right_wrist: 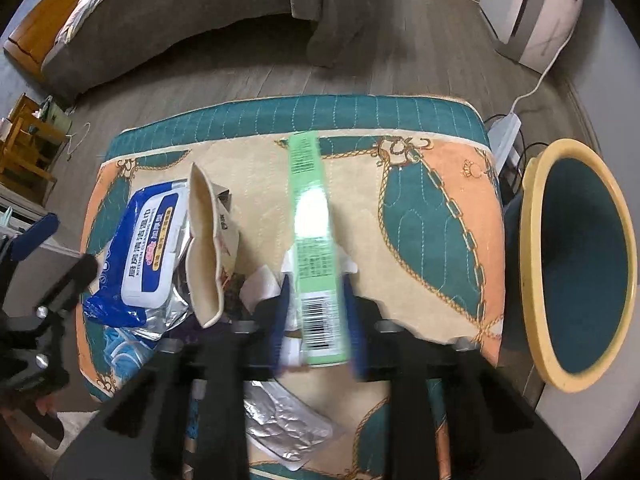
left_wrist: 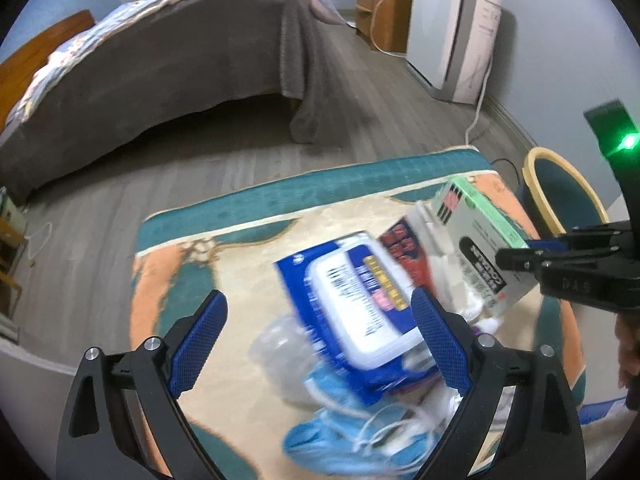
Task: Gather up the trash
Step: 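Grasp the green medicine box with the right gripper while the left grasps a paper packet, then carry both items over the bin and open both grippers to drop them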
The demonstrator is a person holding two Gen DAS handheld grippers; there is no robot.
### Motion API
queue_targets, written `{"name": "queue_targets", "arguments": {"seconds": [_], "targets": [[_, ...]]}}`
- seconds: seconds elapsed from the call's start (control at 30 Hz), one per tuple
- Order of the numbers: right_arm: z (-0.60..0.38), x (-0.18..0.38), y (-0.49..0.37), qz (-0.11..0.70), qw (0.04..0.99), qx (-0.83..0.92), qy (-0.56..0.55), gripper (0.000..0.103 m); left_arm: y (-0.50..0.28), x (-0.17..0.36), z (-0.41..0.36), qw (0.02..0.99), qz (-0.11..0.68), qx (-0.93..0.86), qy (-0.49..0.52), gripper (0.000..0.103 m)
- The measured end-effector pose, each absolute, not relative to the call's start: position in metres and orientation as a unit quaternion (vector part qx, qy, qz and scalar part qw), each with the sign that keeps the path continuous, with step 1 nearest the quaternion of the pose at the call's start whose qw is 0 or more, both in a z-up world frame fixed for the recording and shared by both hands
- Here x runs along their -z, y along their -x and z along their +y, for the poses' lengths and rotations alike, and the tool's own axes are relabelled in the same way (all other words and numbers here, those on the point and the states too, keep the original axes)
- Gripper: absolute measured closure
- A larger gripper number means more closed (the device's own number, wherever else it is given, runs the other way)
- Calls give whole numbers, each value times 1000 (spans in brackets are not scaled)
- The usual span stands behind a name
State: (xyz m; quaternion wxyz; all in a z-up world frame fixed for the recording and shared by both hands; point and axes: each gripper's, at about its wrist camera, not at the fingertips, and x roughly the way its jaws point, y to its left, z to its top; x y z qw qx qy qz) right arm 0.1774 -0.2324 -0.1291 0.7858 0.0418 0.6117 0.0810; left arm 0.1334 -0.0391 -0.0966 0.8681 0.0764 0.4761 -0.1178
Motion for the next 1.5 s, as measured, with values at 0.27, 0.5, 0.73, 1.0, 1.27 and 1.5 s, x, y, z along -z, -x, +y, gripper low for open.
{"name": "queue_targets", "arguments": {"seconds": [0.27, 0.5, 0.73, 1.0, 1.27, 1.5], "targets": [[-277, 104, -186, 572, 814, -59, -78, 85, -144, 111, -96, 854, 487, 167, -75, 11], [-293, 103, -185, 572, 814, -54, -87, 85, -150, 141, -126, 837, 511, 155, -119, 48], [-294, 92, -181, 561, 820, -65, -89, 85, -148, 120, -104, 852, 490, 164, -81, 93], [-300, 66, -170, 531, 841, -66, -86, 85, -132, 59, -91, 883, 426, 196, -21, 93], [-318, 49, -155, 511, 855, -48, -78, 85, -116, 40, -111, 892, 396, 212, -47, 93], [-347, 37, -146, 489, 868, -18, -82, 85, -101, 32, -141, 891, 382, 236, -70, 93]]}}
